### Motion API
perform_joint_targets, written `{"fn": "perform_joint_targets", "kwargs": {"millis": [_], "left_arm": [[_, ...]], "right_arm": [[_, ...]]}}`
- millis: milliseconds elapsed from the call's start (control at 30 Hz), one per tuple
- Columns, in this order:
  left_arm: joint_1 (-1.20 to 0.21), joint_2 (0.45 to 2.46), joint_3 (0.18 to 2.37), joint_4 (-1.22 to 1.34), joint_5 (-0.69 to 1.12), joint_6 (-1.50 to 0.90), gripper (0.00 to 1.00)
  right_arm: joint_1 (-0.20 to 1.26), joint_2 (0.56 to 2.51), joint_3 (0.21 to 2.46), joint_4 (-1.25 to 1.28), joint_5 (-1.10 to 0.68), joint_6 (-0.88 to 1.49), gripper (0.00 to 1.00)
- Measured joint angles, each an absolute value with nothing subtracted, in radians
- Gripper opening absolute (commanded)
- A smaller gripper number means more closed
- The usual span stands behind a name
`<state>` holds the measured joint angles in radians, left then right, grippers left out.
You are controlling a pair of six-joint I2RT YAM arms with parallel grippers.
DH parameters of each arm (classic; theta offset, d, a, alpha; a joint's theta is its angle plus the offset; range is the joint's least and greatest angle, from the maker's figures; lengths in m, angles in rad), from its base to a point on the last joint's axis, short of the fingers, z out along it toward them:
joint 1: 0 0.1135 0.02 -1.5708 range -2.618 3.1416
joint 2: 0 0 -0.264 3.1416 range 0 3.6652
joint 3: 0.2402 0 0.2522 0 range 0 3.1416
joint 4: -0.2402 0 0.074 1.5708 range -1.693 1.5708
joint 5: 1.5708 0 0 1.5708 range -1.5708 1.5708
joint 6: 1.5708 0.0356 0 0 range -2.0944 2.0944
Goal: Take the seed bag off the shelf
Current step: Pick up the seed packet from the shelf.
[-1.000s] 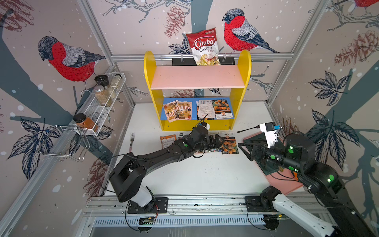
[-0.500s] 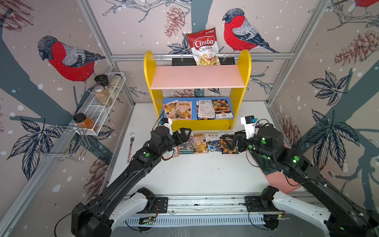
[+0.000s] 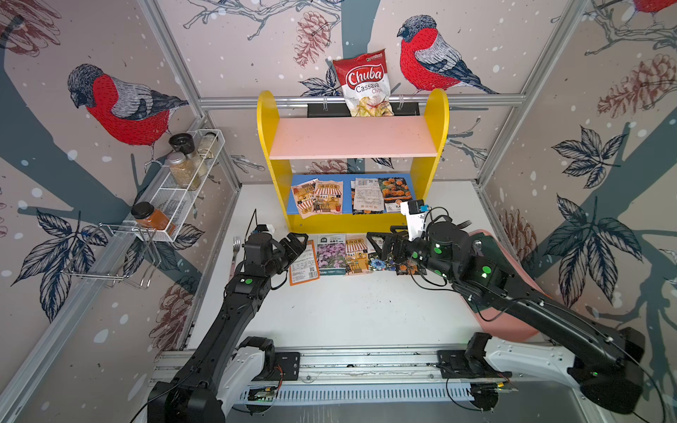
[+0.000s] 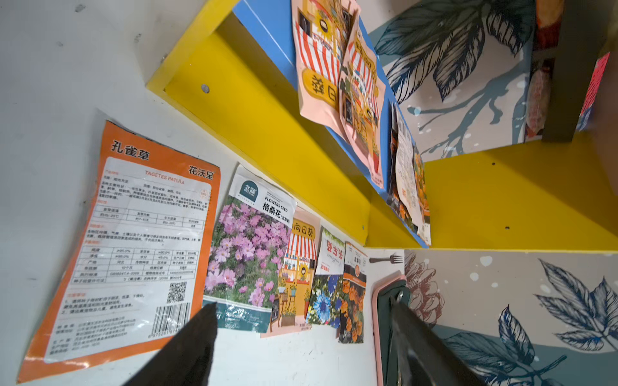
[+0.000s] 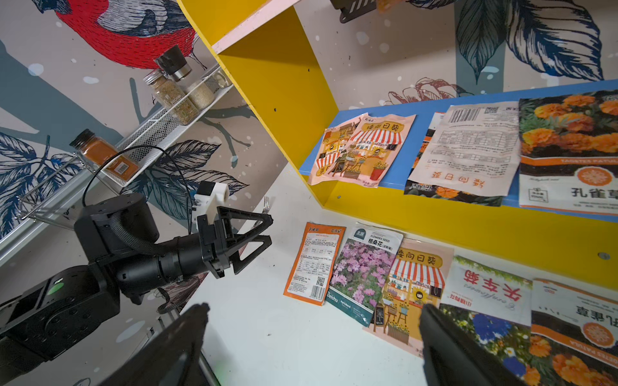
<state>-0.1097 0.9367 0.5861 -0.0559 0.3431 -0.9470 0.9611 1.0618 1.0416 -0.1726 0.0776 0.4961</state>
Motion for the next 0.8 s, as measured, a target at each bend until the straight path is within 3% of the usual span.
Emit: {"fn": "perform_joint_targets", "kwargs": {"millis": [200, 500, 800], "left_arm": [[-0.062, 1.038, 0.582, 0.105, 0.413, -1.003, 0.68], [-0.054, 1.184, 0.583, 0.313, 0.437, -1.101, 0.44], [-0.046, 1.339, 0.625, 0.444, 0.429, -1.131, 0.38]], "right_arm": [[0.968, 1.084, 1.042, -0.131, 0.080, 0.496, 1.00], [0.968, 1.092, 1.037, -0.107, 0.080, 0.490, 1.00], [0.968, 1.088, 1.032, -0.107, 0.088, 0.472, 1.00]]}}
